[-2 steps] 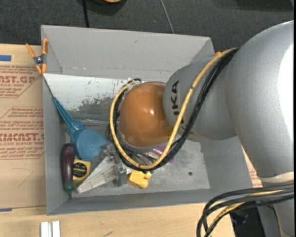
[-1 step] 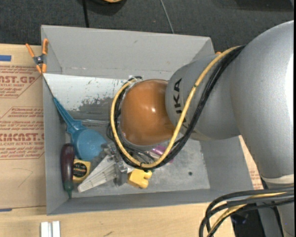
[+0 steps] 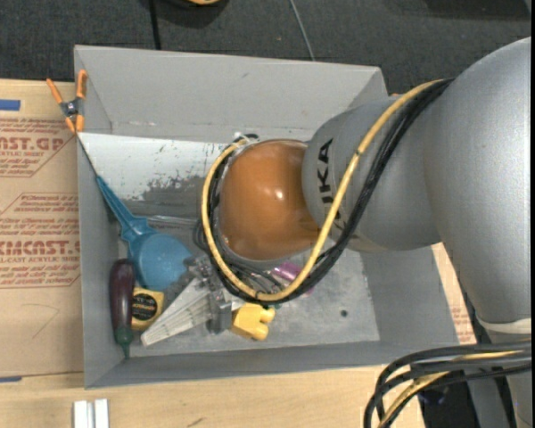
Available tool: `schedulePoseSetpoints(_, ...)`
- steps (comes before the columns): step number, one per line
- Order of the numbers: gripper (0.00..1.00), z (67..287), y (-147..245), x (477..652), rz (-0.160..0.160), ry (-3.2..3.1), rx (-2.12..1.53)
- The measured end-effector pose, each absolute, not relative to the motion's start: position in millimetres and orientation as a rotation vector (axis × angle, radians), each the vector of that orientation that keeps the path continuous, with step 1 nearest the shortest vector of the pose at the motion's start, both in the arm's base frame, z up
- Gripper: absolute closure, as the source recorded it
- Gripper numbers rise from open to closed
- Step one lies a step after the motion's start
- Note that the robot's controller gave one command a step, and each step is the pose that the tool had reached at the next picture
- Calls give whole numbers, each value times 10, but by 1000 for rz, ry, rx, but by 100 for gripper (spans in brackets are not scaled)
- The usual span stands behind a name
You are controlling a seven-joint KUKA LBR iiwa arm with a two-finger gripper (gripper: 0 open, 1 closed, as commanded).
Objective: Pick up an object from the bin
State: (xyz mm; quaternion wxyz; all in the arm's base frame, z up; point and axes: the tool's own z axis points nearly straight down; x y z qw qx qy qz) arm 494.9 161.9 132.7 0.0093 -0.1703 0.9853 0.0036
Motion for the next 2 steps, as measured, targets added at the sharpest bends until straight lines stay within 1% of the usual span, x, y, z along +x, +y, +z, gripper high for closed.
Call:
schedulePoseSetpoints(1,100,1421,1617,4939,10,3082,-533)
schedulePoseSetpoints(2,100,1591,1619,4938,11,3081,-533)
